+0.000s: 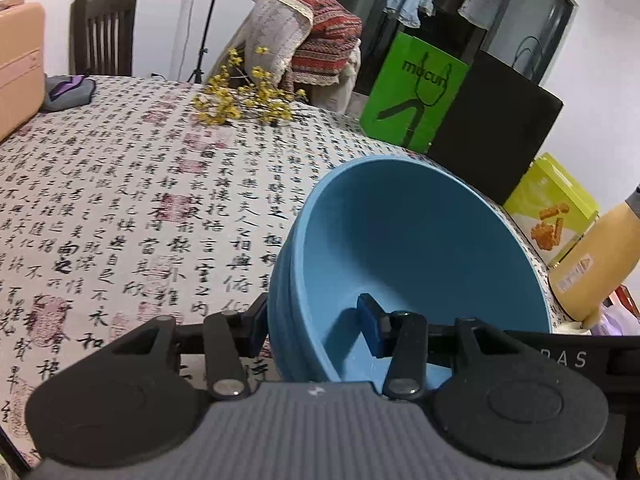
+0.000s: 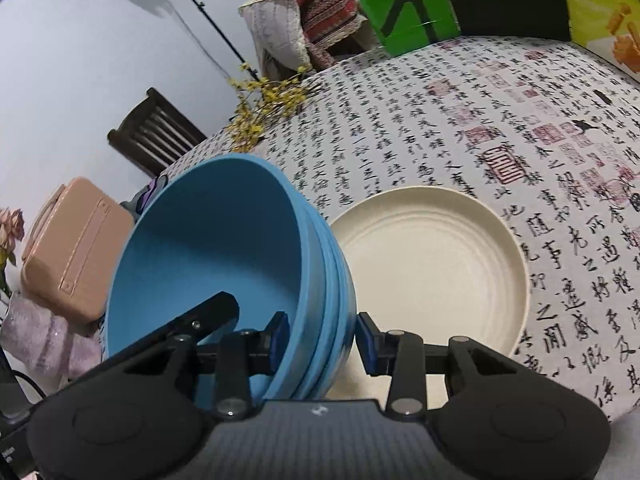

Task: Organize plates and bowls
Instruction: 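Carry the stacked bowls toward the cream plate stack with both grippers, then lower the stacked bowls onto the cream plates and open both grippers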

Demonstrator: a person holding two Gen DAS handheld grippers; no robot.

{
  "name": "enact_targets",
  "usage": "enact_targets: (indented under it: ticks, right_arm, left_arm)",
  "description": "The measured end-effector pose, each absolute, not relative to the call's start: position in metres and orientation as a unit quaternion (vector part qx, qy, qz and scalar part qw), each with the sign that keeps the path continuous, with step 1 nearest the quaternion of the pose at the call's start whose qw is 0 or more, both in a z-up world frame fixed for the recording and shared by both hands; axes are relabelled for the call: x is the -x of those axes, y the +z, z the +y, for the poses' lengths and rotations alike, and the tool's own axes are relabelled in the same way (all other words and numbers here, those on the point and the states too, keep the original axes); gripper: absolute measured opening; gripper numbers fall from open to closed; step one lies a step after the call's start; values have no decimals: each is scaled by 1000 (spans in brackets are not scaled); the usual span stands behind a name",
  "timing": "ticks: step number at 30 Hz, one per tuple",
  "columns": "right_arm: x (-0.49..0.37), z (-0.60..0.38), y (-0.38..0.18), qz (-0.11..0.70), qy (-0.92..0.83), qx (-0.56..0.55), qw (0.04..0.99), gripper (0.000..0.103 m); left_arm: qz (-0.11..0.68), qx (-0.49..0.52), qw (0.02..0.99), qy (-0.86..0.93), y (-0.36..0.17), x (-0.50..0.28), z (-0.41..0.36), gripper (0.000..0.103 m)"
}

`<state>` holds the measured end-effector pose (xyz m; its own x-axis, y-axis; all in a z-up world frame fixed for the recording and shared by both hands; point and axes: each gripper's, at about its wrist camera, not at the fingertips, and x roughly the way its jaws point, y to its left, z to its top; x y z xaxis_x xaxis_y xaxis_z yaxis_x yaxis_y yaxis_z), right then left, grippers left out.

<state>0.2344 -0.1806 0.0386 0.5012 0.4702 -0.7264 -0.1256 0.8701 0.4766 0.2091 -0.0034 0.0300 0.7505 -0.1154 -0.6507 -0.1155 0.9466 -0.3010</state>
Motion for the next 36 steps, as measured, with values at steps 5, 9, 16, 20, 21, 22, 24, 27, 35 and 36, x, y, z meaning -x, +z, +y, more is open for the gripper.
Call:
enact_targets:
  ticks: [5,9,16,20,21,22,24,27,35,36]
  right_arm:
    - [-237,-191,37,465,162,-189,849,37]
    - [-237,-197,35,464,154,-195,850,37]
    - [-237,-209,30,464,140,-202,851,37]
    - [-237,-216,28,464,132,-206,852,37]
    - [-237,-219,27,463,129,-207,852,37]
    - [-237,-221,27,463,128,-209,852,37]
    - [-237,-225,26,463,124,-211,852,37]
    - [-238,-230,23,463,120,-213,852,37]
    - [-241,-238,16,467,112,-213,851,37]
    - [-241,-239,15,467,110,-213,851,37]
  left_arm:
    - [357,160,920,-14,26,-216,-11,47]
    - [361,159,919,-22,23,-220,-15,47]
    - [367,153,917,-36,19,-225,-26,47]
    - [369,149,916,-45,17,-227,-33,47]
    - [369,148,916,-47,17,-228,-35,47]
    - [370,148,916,-49,16,-229,-37,47]
    - [372,147,915,-51,15,-231,-40,47]
    - [374,147,914,-54,12,-233,-44,47]
    - [382,148,910,-61,4,-240,-50,47]
    - [383,148,910,-62,3,-240,-51,47]
